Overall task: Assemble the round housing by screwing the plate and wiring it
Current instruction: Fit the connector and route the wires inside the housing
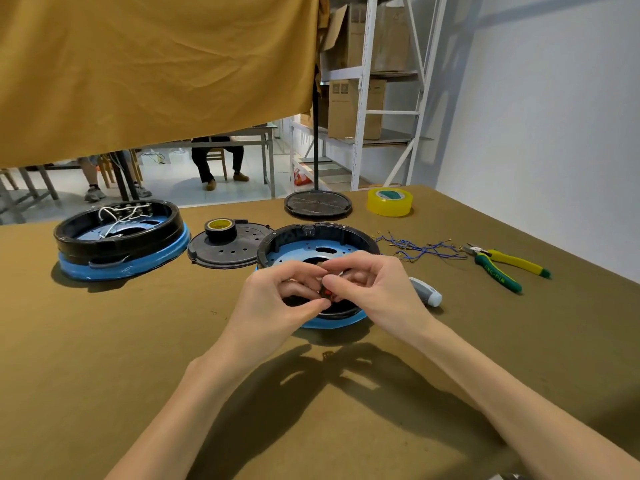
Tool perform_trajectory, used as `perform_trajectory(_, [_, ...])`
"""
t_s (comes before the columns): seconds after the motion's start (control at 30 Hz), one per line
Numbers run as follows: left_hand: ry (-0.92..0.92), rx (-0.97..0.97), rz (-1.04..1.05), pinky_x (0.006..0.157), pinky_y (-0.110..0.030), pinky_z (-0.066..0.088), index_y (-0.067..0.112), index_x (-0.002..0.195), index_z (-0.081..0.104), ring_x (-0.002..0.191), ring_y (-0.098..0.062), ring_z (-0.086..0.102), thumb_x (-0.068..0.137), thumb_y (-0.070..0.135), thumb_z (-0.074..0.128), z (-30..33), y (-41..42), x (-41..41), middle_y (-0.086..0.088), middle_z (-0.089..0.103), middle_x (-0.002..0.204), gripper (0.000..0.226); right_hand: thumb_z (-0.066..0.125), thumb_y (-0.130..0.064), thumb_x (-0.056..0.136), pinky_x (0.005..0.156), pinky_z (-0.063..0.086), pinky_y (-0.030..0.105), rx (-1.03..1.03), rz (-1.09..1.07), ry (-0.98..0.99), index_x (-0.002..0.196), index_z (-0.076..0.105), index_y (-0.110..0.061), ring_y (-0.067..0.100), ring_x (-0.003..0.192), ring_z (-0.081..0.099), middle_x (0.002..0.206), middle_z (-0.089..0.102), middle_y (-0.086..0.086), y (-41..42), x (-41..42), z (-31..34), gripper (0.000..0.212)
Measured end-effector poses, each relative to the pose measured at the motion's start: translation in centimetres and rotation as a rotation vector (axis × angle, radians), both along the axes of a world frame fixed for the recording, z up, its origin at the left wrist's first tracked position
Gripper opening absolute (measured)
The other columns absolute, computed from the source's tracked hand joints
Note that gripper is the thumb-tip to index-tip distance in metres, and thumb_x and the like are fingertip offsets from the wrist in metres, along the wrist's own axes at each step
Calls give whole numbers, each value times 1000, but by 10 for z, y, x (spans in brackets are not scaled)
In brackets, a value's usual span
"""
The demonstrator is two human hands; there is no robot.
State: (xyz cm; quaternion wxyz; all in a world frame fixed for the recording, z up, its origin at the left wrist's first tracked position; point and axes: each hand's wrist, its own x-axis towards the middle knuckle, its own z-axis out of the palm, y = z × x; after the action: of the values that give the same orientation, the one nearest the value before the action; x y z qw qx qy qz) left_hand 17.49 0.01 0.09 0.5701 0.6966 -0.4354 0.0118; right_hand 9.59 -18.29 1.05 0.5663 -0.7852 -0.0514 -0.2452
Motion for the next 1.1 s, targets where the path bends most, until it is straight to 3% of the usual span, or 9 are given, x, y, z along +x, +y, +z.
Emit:
perform_trajectory(0.17, [-227, 186, 129, 83, -24, 57, 30, 109, 74, 95, -2, 66, 77, 30, 87, -9, 7, 10, 20, 70, 95, 34, 78, -9, 89, 71, 57, 19, -176, -18, 96, 109, 80, -12, 10, 79, 74, 96, 75, -4, 3, 3, -2, 20])
perform_trajectory(0.27, [-326, 250, 268, 95, -19, 34, 36, 108, 71, 111, -1, 48, 73, 46, 87, -16, 8, 20, 20, 58, 111, 40, 78, -11, 89, 72, 58, 22, -248, -61, 108, 109, 81, -15, 11, 79, 72, 100, 70, -3, 5, 5, -3, 21])
perform_trajectory(0.33, [-331, 262, 277, 101, -18, 28, 36, 114, 67, 120, -2, 45, 73, 48, 86, -19, 7, 23, 20, 57, 119, 46, 79, -15, 89, 76, 60, 26, -330, -102, 99, 110, 80, -17, 11, 80, 70, 101, 66, -4, 7, 7, -3, 21])
perform_trajectory(0.47, [-328, 271, 285, 114, -34, 34, 36, 129, 61, 125, 4, 47, 76, 50, 84, -23, 6, 25, 24, 60, 126, 60, 78, -18, 89, 79, 59, 25, -443, -141, 89, 111, 79, -21, 7, 84, 67, 98, 65, -6, 13, 10, -1, 23])
perform_trajectory(0.73, [-256, 250, 313, 109, -43, 44, 30, 128, 63, 122, -4, 51, 78, 41, 85, -20, -1, 19, 15, 64, 125, 56, 82, -22, 86, 72, 59, 22, -504, -266, 15, 106, 77, -19, 5, 78, 68, 87, 70, -10, 20, 7, -6, 21])
perform_trajectory(0.87, [-187, 255, 314, 107, -36, 44, 34, 123, 65, 121, -3, 47, 76, 29, 87, -19, -7, 20, 19, 60, 120, 53, 81, -24, 87, 71, 56, 20, -533, -299, 0, 109, 77, -20, 4, 76, 65, 84, 69, -11, 23, 5, -8, 23])
perform_trajectory(1.0, [-177, 297, 262, 95, -16, 38, 38, 124, 63, 117, 1, 48, 76, 25, 89, -18, -4, 28, 26, 58, 115, 56, 84, -23, 84, 70, 56, 19, -524, -319, 41, 107, 74, -19, 4, 75, 67, 81, 69, -11, 24, 9, -9, 25])
perform_trajectory(1.1, [-183, 293, 262, 91, -9, 34, 38, 123, 62, 116, 2, 48, 77, 24, 88, -18, -3, 29, 27, 58, 116, 55, 87, -25, 80, 71, 60, 22, -515, -323, 90, 97, 75, -20, 2, 71, 69, 76, 72, -10, 20, 13, -6, 22])
